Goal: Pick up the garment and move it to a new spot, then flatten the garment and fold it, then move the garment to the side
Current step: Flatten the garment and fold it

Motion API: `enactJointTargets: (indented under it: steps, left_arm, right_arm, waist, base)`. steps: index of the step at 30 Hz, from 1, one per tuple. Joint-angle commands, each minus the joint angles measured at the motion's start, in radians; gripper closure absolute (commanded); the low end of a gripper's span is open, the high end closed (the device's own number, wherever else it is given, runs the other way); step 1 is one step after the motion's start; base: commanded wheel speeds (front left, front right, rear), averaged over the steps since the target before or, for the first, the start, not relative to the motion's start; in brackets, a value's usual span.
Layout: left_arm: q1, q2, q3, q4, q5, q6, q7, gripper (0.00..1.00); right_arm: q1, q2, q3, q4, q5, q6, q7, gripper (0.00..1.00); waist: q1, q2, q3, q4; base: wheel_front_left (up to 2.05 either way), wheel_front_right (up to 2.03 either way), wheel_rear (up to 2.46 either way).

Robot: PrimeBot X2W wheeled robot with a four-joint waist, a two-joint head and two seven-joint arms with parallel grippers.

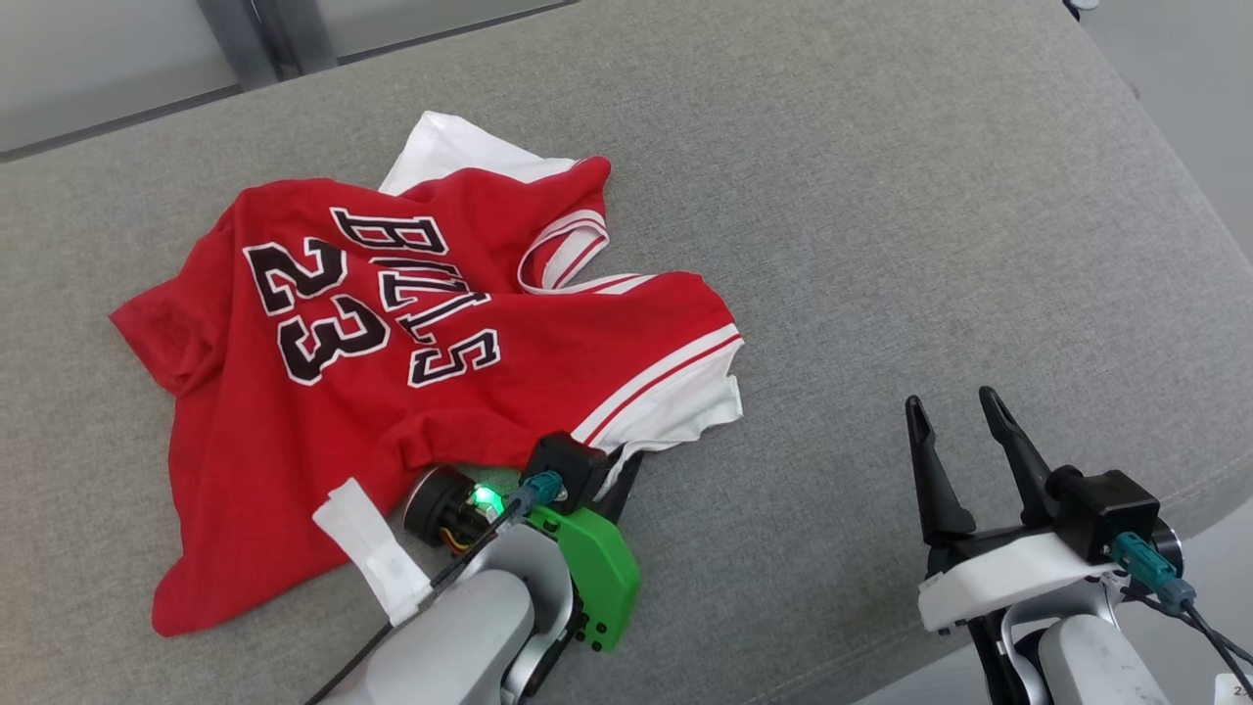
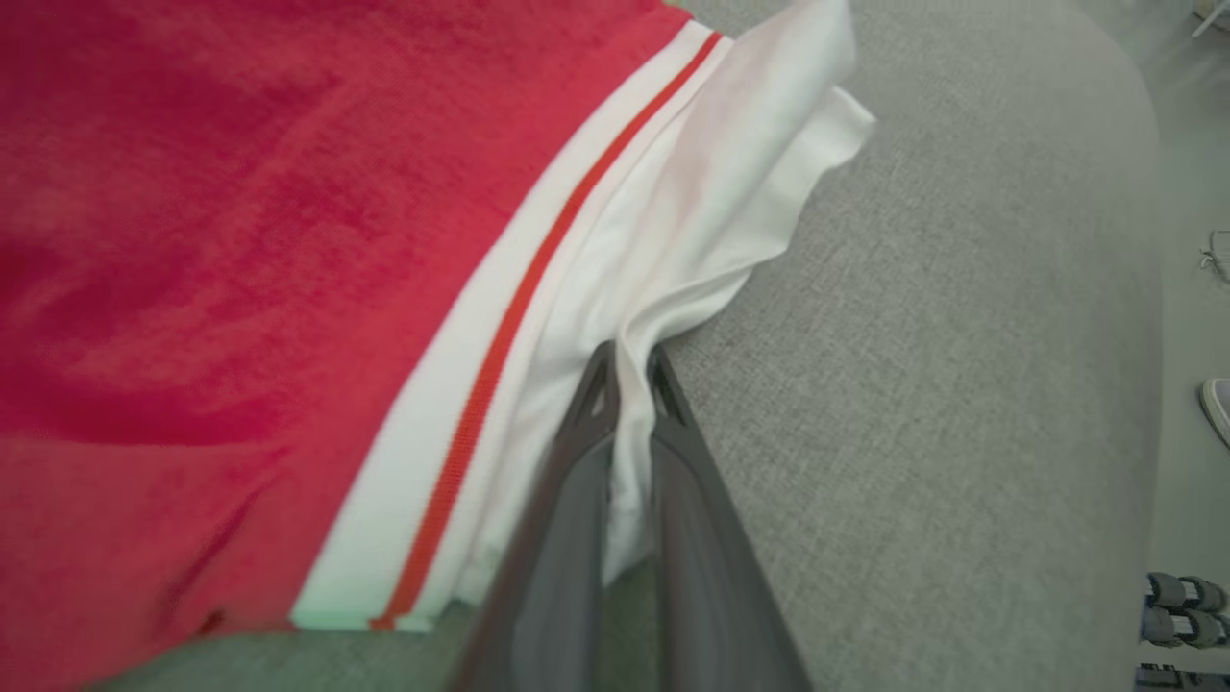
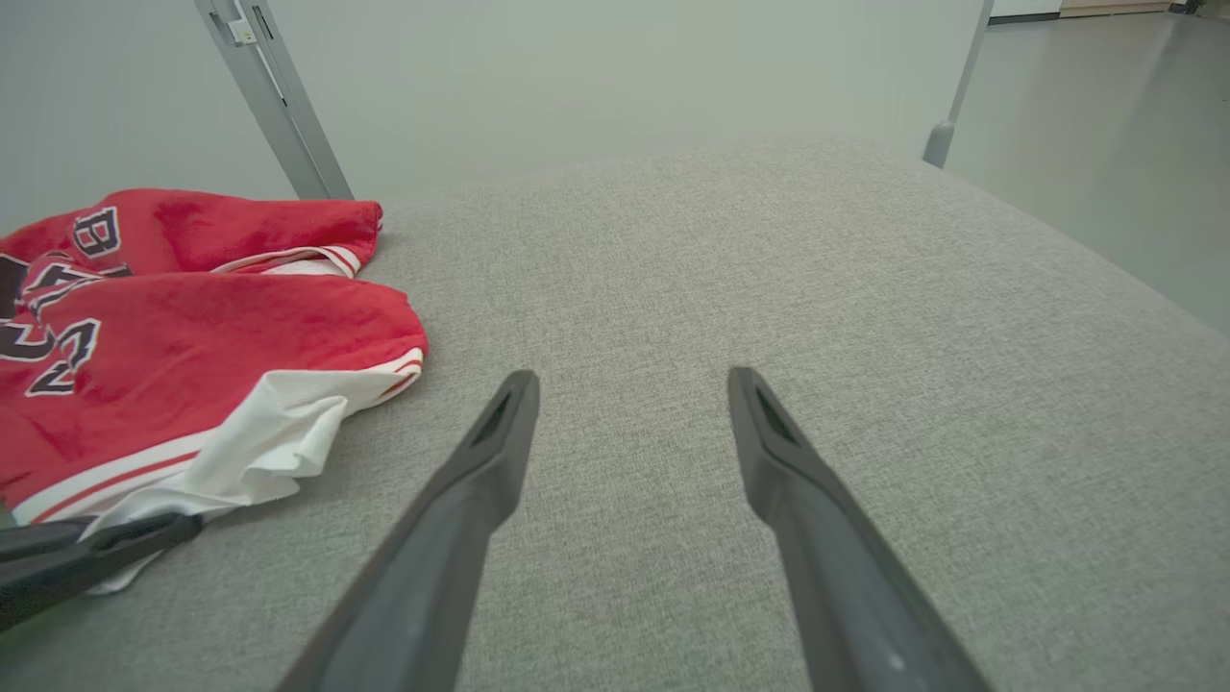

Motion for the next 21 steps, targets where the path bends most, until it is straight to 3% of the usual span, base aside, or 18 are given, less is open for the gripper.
enactJointTargets:
  steps: [1,7,8,9,12,16,18,21]
  left_arm:
    - [0.033,0.000,-0.003,0.006,-0.019,-0.018,0.000,1.00]
    - [0.079,0.029,0.011,-0.147,-0.068,-0.079,-0.042,0.96]
    - [0.097,0.039,-0.001,-0.184,-0.076,-0.106,-0.046,0.13]
    - [0.117,0.044,-0.007,-0.213,-0.096,-0.126,-0.042,0.00]
    - [0.133,0.085,-0.004,-0.277,-0.099,-0.138,-0.058,0.00]
    - [0.182,0.077,0.034,-0.356,-0.134,-0.131,-0.132,0.00]
    - [0.194,0.084,0.075,-0.395,-0.128,-0.101,-0.169,0.00]
    - [0.245,0.105,0.160,-0.449,-0.088,-0.019,-0.197,0.00]
  right_arm:
    - [0.003,-0.001,-0.005,0.002,-0.006,0.000,0.000,0.00]
    - [0.027,-0.001,-0.022,0.005,-0.018,0.000,0.000,0.00]
    - [0.031,-0.001,-0.022,0.005,-0.020,0.000,0.000,0.00]
    - [0.035,-0.001,-0.023,0.006,-0.021,0.000,0.000,0.00]
    - [0.040,-0.001,-0.021,0.007,-0.028,0.000,0.000,0.00]
    - [0.045,-0.003,-0.033,0.005,-0.036,0.000,0.000,0.00]
    - [0.052,-0.009,-0.040,0.003,-0.037,0.000,0.000,0.00]
    - [0.064,-0.017,-0.057,-0.010,-0.041,0.000,0.000,0.00]
  waist:
    - [0.0000,0.0000,-0.009,0.008]
    - [0.0000,0.0000,-0.042,0.041]
    - [0.0000,0.0000,-0.047,0.048]
    - [0.0000,0.0000,-0.052,0.055]
    - [0.0000,0.0000,-0.061,0.075]
    - [0.0000,0.0000,-0.081,0.105]
    - [0.0000,0.0000,-0.094,0.122]
    - [0.0000,0.0000,-0.117,0.146]
  base:
    - [0.00,0.00,0.00]
    - [0.00,0.00,0.00]
    - [0.00,0.00,0.00]
    - [0.00,0.00,0.00]
    - [0.00,0.00,0.00]
    - [0.00,0.00,0.00]
    - [0.00,0.00,0.00]
    - [0.00,0.00,0.00]
